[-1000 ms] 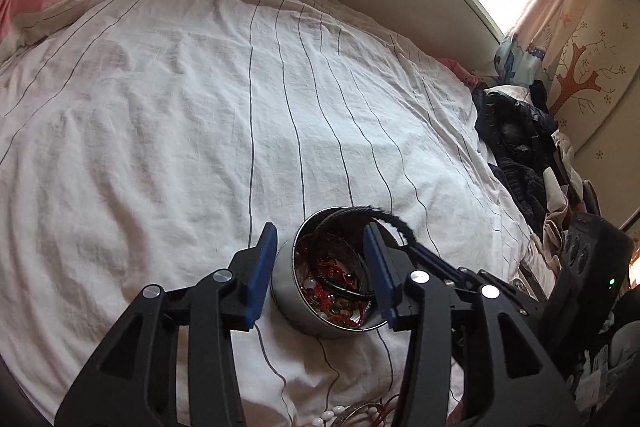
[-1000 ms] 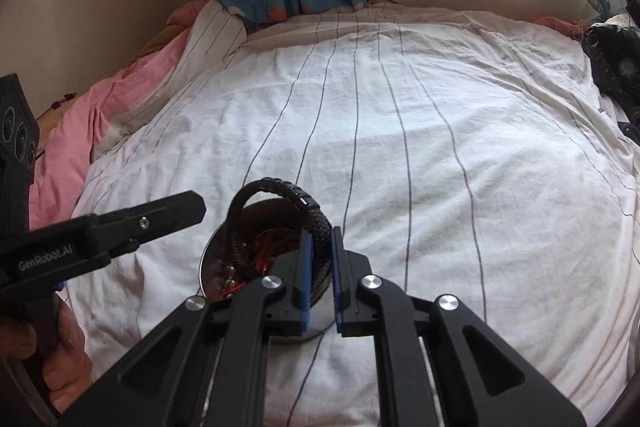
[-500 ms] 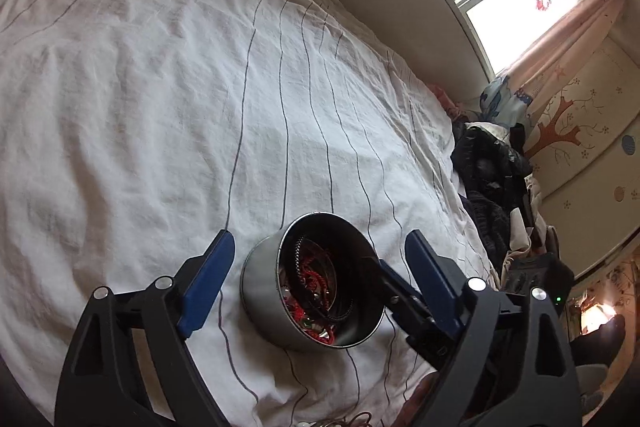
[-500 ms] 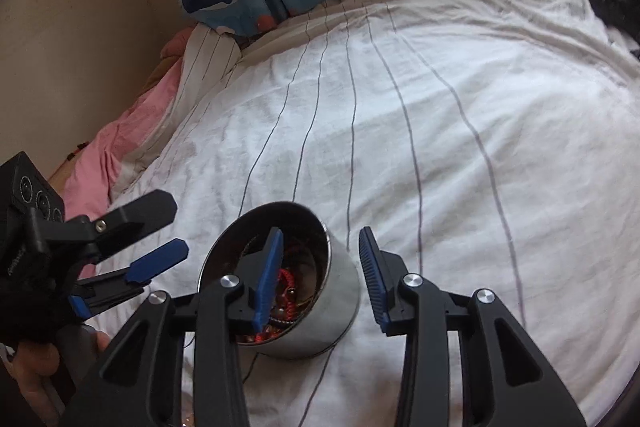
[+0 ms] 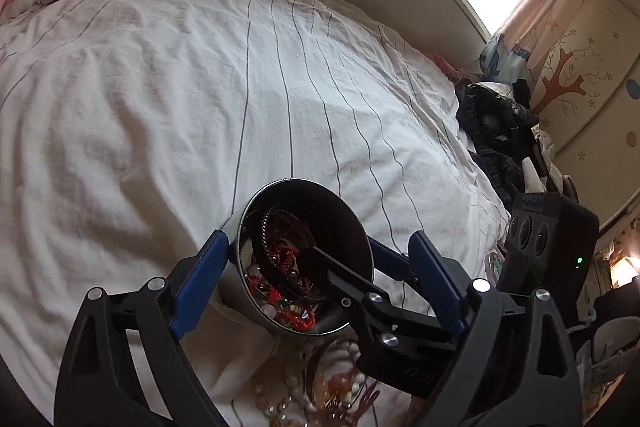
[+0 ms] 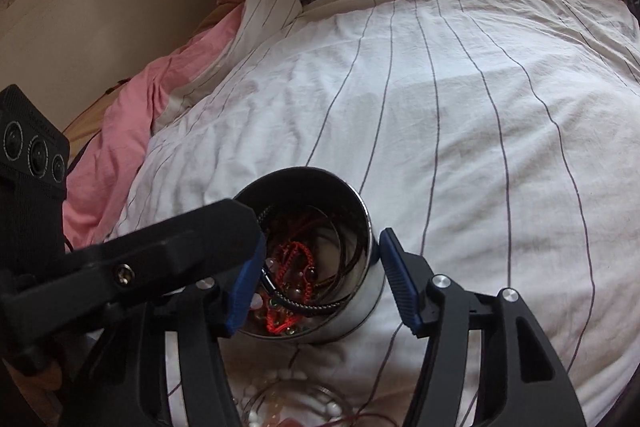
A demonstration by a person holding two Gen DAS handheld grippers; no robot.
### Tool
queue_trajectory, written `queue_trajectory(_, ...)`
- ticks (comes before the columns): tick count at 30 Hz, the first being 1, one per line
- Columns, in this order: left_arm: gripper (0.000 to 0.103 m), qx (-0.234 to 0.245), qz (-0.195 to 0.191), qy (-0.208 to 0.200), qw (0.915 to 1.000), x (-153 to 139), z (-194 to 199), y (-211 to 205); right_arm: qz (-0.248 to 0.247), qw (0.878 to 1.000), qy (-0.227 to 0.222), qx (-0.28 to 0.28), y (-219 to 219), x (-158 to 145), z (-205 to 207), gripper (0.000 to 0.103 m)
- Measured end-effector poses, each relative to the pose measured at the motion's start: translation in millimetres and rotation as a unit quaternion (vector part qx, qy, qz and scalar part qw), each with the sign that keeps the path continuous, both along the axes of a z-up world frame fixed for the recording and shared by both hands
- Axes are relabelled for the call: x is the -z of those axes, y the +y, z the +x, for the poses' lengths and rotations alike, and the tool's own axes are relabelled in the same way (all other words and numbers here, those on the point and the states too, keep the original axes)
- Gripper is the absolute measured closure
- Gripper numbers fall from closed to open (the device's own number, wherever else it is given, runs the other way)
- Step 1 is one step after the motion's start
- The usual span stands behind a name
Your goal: Organize jewelry
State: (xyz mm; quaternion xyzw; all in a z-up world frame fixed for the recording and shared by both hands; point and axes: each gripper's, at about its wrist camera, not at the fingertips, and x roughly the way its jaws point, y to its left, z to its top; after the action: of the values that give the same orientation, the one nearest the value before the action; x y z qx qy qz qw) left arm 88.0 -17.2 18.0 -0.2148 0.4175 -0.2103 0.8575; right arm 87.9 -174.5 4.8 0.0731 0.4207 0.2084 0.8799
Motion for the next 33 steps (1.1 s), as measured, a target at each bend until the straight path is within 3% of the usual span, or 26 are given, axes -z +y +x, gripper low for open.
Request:
queue_trajectory(3,0.017,-0.003,0.013,0.006,0.9999,2,-20,11,-0.017,1.000,-0.009,-0.010,6,-4,-21,0.045)
queue_trajectory(8,0.017,-0.021,0.080,-0.007,0.9966,4,-54,25,-0.048,0.998,-0.019,0.020,-11,-10,-60,0.045)
queue_trajectory(11,0.017,-0.023,0.118,-0.022,0.9925,2,-73,27,-0.085,0.995,-0.009,0.044,-24,-2,-86,0.045)
queue_trajectory(14,0.017,-0.022,0.163,-0.034,0.9859,5,-85,24,-0.085,0.994,0.010,0.068,-39,8,-100,0.045)
queue_trajectory(20,0.016,0.005,0.218,-0.045,0.9750,4,-96,2,-0.062,0.995,0.009,0.083,-44,8,-111,0.053)
queue_trajectory(23,0.016,0.012,0.247,-0.061,0.9670,0,-102,-2,-0.084,0.993,0.002,0.081,-42,6,-115,0.054)
queue_trajectory(30,0.015,-0.013,0.249,-0.037,0.9678,6,-90,13,-0.099,0.992,-0.004,0.084,-41,7,-108,0.054)
queue_trajectory(33,0.015,-0.019,0.277,-0.041,0.9599,10,-80,8,-0.140,0.986,-0.011,0.090,-33,10,-99,0.054)
